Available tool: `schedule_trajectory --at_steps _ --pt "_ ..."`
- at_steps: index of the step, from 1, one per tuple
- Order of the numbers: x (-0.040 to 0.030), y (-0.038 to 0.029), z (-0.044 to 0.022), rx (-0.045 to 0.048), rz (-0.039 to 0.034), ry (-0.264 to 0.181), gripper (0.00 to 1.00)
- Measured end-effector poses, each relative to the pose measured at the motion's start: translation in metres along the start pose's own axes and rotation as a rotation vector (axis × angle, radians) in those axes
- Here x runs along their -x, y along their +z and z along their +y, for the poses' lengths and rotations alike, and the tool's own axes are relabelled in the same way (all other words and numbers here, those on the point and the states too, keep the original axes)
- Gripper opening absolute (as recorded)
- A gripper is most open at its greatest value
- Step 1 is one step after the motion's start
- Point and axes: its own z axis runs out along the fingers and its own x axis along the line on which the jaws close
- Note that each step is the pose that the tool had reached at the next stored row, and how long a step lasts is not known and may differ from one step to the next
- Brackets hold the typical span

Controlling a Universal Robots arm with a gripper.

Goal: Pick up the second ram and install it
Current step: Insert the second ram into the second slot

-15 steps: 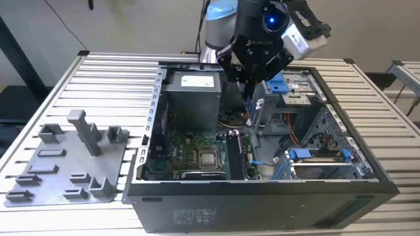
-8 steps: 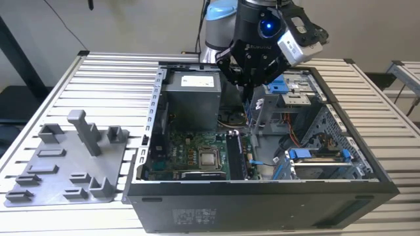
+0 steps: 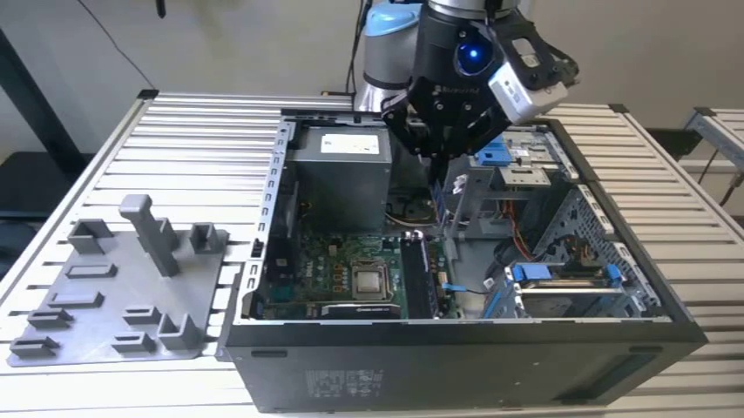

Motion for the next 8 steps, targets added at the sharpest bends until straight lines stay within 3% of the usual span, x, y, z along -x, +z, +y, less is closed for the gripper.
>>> schedule_trajectory --at_steps 3,8 --pt "-0.0002 0.0044 0.0001 -0.0002 -0.0059 0.011 0.14" --pt "-0.0006 0.0116 0.0003 -0.0014 -0.0053 0.044 0.14"
